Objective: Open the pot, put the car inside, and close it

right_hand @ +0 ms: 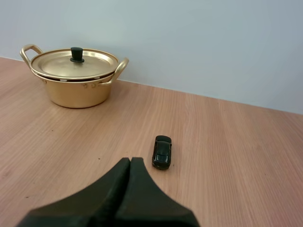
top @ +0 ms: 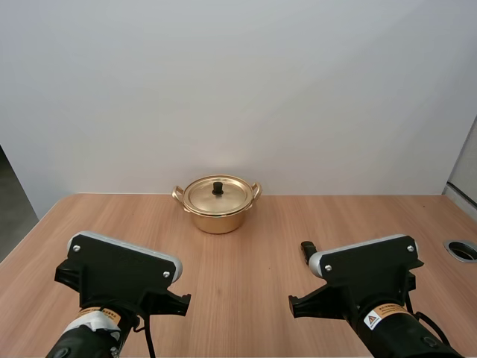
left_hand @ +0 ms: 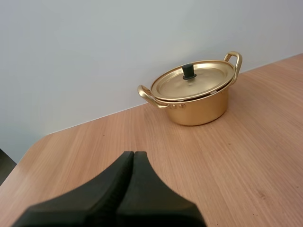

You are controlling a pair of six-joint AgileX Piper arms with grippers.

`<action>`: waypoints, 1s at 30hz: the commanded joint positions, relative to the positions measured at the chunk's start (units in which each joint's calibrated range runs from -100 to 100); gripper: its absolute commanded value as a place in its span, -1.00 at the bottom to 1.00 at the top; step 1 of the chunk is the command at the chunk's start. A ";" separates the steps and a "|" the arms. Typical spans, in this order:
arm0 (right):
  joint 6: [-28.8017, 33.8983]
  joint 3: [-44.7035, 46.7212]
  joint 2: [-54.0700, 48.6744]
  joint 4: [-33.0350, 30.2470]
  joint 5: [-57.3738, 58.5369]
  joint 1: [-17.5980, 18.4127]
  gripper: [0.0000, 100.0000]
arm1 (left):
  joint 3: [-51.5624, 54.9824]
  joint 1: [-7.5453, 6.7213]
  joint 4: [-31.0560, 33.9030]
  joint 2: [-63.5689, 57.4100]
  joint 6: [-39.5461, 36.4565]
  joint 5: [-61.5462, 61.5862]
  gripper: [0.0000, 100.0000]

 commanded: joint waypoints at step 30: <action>3.90 -27.45 44.35 -5.89 -10.28 -4.61 -1.00 | -33.12 0.28 -0.33 53.77 -14.60 -4.45 -1.00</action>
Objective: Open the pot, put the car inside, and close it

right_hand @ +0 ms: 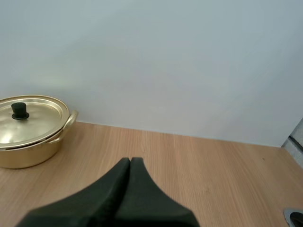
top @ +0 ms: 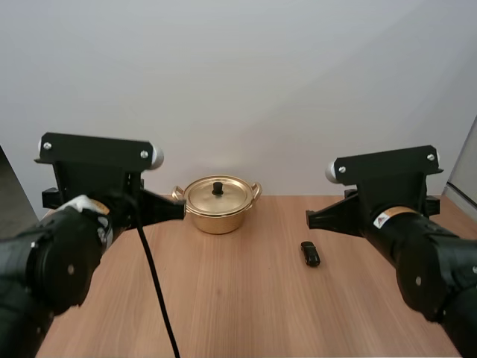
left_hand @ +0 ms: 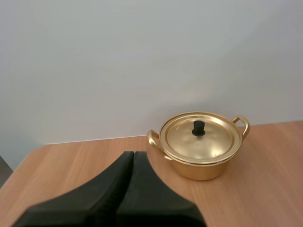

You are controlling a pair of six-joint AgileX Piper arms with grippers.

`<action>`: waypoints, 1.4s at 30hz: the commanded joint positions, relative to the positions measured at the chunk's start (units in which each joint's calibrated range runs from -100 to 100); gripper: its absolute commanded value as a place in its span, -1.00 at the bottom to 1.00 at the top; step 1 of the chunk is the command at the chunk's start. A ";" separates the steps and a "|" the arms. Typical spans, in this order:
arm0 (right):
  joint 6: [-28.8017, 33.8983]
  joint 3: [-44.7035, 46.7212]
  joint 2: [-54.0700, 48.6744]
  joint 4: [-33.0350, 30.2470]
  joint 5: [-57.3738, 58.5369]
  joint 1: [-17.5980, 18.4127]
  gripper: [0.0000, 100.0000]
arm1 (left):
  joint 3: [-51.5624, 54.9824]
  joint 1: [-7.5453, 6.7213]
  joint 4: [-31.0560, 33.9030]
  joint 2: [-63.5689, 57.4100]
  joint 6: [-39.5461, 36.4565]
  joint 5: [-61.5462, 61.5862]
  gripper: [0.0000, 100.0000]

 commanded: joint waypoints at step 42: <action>-18.43 -33.28 65.04 18.19 19.14 3.69 0.71 | -60.42 -6.19 -10.12 83.98 23.04 31.37 0.61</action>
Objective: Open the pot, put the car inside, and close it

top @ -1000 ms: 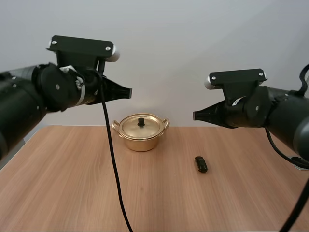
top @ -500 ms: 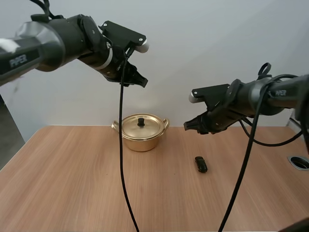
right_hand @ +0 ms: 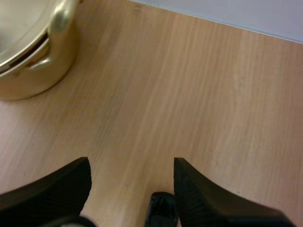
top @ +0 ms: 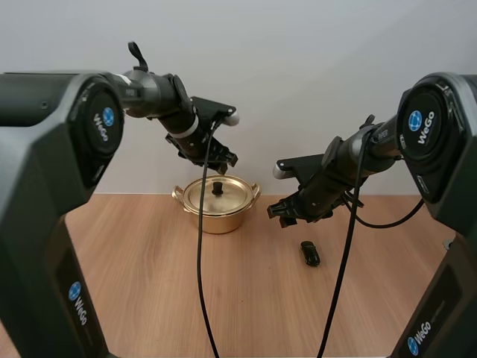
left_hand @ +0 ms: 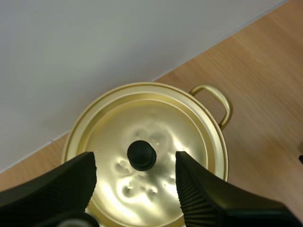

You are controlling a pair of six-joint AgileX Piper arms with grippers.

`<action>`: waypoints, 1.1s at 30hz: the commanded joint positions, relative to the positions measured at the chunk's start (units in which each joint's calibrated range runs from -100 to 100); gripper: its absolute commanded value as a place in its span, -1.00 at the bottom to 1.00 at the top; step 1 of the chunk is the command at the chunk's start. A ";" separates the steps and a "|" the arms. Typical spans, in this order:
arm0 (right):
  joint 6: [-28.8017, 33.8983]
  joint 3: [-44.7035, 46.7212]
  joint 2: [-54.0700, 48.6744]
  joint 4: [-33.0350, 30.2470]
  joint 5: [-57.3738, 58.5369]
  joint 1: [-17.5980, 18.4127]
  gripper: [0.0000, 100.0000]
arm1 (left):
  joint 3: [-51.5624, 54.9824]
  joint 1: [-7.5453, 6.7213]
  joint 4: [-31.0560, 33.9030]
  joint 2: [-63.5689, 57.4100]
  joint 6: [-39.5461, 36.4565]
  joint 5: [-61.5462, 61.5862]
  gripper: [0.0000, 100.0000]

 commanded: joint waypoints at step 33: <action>4.43 -0.03 0.90 -5.45 5.21 0.32 0.71 | -3.19 -0.02 -2.87 10.11 1.75 -4.24 0.32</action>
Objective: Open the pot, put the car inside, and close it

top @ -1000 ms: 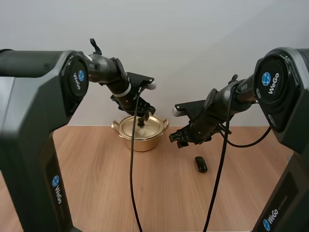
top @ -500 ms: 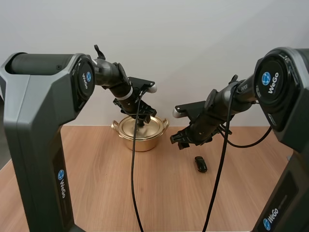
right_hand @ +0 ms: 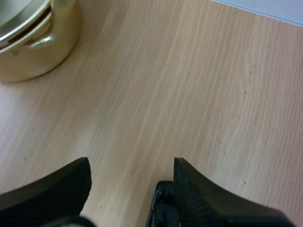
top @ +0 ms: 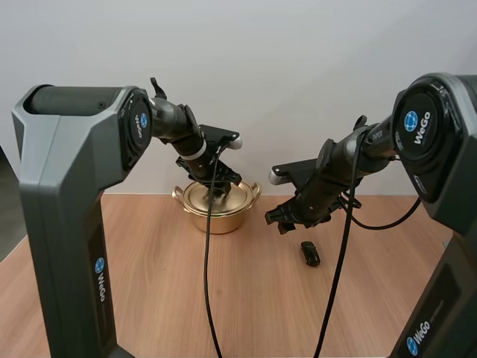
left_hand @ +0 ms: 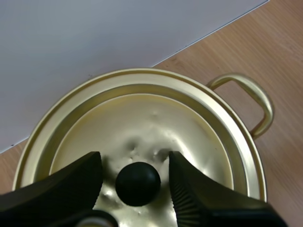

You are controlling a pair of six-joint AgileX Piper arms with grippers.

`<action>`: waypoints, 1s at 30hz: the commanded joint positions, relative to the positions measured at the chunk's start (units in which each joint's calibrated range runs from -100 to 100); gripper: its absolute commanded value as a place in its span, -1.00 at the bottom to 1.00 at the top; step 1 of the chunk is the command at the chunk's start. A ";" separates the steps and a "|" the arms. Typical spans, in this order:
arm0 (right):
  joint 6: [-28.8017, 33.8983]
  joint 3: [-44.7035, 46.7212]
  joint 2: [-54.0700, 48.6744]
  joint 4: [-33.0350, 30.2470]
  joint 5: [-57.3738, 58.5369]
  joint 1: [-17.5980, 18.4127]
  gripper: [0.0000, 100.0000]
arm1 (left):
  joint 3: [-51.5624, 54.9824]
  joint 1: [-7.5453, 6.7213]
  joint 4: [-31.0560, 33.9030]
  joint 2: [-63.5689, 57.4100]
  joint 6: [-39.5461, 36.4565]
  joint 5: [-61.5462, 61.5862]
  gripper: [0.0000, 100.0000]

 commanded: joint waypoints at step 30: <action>3.52 0.42 5.62 -3.89 7.72 -2.65 0.71 | -6.39 -0.02 0.21 -10.44 -0.06 5.69 -1.00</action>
